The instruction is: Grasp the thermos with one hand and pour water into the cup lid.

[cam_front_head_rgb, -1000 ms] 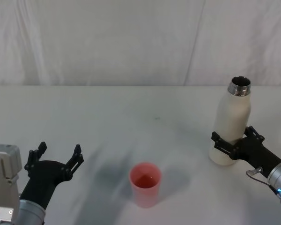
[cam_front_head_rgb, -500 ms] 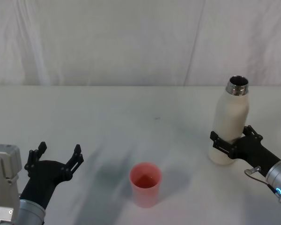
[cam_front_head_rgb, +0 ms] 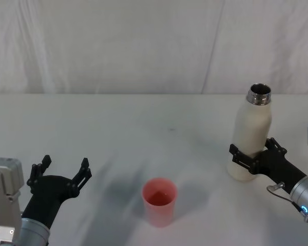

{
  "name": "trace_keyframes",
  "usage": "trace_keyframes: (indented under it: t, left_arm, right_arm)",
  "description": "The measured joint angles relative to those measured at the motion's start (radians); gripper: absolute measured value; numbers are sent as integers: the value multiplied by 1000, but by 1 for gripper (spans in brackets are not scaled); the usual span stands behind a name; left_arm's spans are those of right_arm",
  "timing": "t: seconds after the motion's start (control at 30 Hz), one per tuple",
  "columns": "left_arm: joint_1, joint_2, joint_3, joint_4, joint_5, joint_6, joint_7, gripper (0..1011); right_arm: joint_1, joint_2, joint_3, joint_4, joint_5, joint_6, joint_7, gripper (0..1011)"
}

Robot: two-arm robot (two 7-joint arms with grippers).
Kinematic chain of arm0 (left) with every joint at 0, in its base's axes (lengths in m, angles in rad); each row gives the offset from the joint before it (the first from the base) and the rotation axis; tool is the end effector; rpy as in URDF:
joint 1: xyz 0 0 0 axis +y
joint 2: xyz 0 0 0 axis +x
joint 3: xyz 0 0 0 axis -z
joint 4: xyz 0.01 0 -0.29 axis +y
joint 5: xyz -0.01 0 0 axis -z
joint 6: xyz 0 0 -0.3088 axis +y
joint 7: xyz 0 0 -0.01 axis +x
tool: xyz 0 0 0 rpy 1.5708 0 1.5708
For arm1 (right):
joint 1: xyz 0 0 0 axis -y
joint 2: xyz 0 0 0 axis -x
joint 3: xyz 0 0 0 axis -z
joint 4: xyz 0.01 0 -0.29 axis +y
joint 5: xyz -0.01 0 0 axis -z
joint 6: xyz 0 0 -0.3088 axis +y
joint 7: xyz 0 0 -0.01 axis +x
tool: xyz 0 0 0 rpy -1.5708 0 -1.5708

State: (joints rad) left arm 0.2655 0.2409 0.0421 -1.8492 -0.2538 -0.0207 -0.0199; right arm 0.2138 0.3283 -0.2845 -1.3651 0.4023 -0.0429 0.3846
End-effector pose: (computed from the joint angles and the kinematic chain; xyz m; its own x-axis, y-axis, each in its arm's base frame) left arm 0.2530 0.0375 -0.2853 0.1244 0.9917 -0.0327 -0.9921 0.1239 -0.0175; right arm 0.3796 -0.0326 -0.3003 0.5462 -0.8366 -0.0410 0.8367 0.5473 -0.0194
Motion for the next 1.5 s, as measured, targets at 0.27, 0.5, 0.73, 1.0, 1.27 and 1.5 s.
trace_keyframes:
  t: [0.27, 0.5, 0.73, 1.0, 1.27, 1.5]
  left_arm:
    - [0, 0, 0, 0, 0, 0, 0, 1001]
    - [0, 0, 0, 0, 0, 0, 0, 1001]
    - [0, 0, 0, 0, 0, 0, 0, 1001]
    - [0, 0, 0, 0, 0, 0, 0, 1001]
    - [0, 0, 0, 0, 0, 0, 0, 1001]
    - [0, 0, 0, 0, 0, 0, 0, 1001]
  right_arm:
    - [1, -1, -1, 3, -3, 0, 3, 964]
    - [1, -2, -1, 3, -4, 0, 4, 964]
    - [1, -3, -1, 4, -5, 0, 4, 966]
    - [0, -4, 0, 4, -6, 0, 1, 966]
    - [0, -4, 0, 4, -6, 0, 1, 966]
    - [0, -3, 0, 4, -6, 0, 1, 964]
